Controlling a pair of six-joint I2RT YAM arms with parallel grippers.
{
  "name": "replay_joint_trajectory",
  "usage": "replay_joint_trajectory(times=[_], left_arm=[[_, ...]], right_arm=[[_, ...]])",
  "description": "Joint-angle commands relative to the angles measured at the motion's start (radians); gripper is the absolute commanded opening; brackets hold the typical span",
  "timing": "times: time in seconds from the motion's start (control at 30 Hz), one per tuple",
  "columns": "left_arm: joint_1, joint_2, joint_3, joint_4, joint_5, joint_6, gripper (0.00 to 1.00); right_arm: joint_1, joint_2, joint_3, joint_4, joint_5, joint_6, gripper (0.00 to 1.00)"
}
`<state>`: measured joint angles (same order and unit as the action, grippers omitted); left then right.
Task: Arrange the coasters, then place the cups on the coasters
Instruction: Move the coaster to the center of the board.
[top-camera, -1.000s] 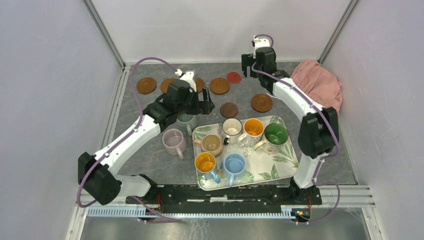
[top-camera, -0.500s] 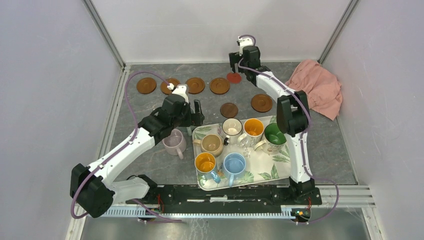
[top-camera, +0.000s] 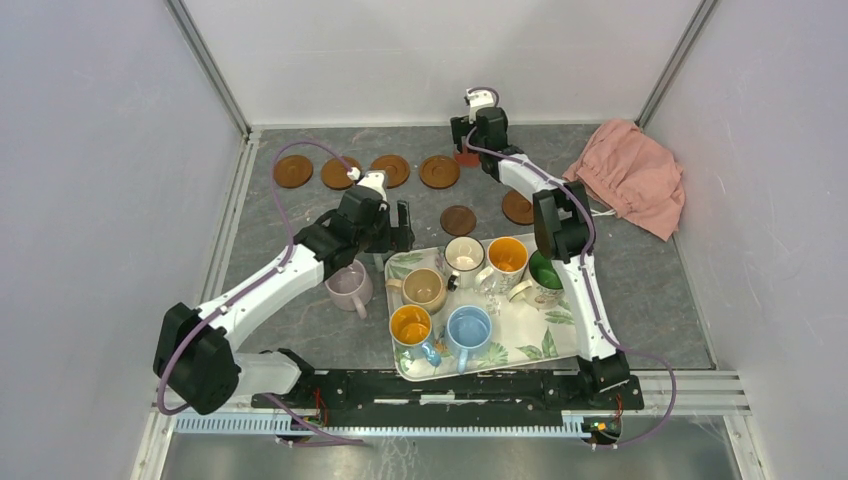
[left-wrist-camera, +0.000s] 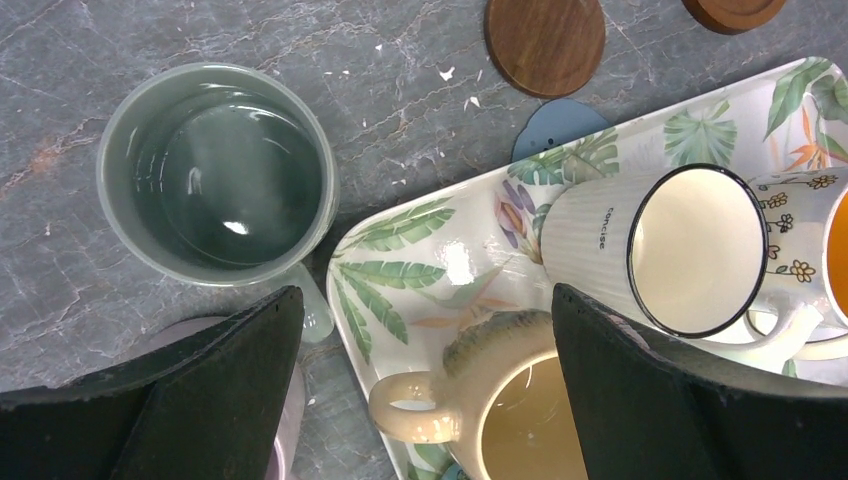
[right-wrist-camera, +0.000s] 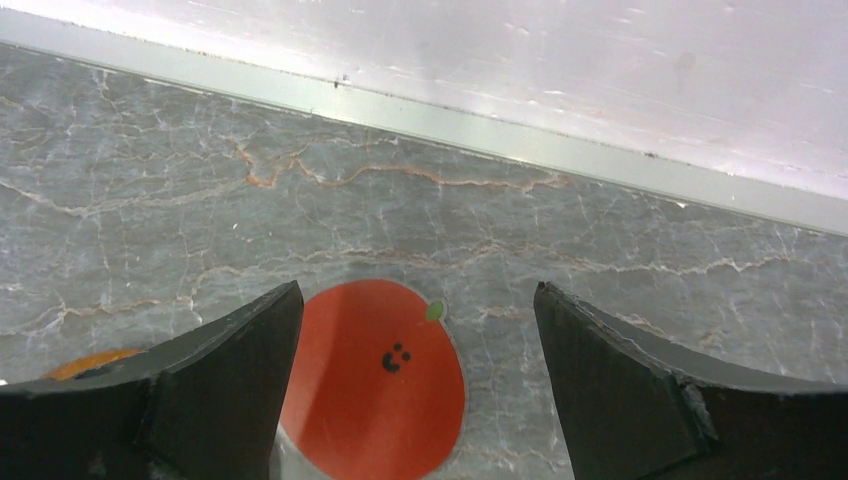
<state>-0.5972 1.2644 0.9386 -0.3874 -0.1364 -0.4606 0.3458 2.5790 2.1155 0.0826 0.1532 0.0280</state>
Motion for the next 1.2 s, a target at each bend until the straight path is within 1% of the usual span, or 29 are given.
replay_joint_trajectory(times=[0.0,0.27,0.43,0.53,0.77,0.9,1.0,1.17], left_arm=[[0.0,0.026,0.069,0.045,0.003,0.041,1.0],[0.002,0.067,0.092,0.053,0.01,0.049,1.0],[0.002,0.079,0.098,0.055,0.014,0.052,1.0],[0.002,0.081,0.101,0.06,0.018,0.052,1.0],[0.004,0.089,0.098,0.073,0.043,0.052,1.0],[0.004,0.092,0.098,0.077,0.05,0.053,1.0],[0.003,0.093,0.098,0.078,0.052,0.052,1.0],[0.006,0.101,0.097,0.083,0.057,0.051,1.0]], right_arm=[[0.001,0.043,0.09,0.103,-0.014,-0.007,0.92],[0.012,0.112,0.138,0.108,-0.021,-0.01,0.88],[0.017,0.118,0.153,0.107,-0.016,-0.02,0.88],[0.022,0.115,0.153,0.084,-0.025,-0.069,0.86],[0.051,0.1,0.161,-0.024,-0.003,-0.219,0.85],[0.049,0.097,0.162,-0.066,-0.001,-0.254,0.85],[0.037,0.094,0.161,-0.08,-0.002,-0.241,0.85],[-0.007,0.093,0.161,-0.099,-0.025,-0.165,0.85]])
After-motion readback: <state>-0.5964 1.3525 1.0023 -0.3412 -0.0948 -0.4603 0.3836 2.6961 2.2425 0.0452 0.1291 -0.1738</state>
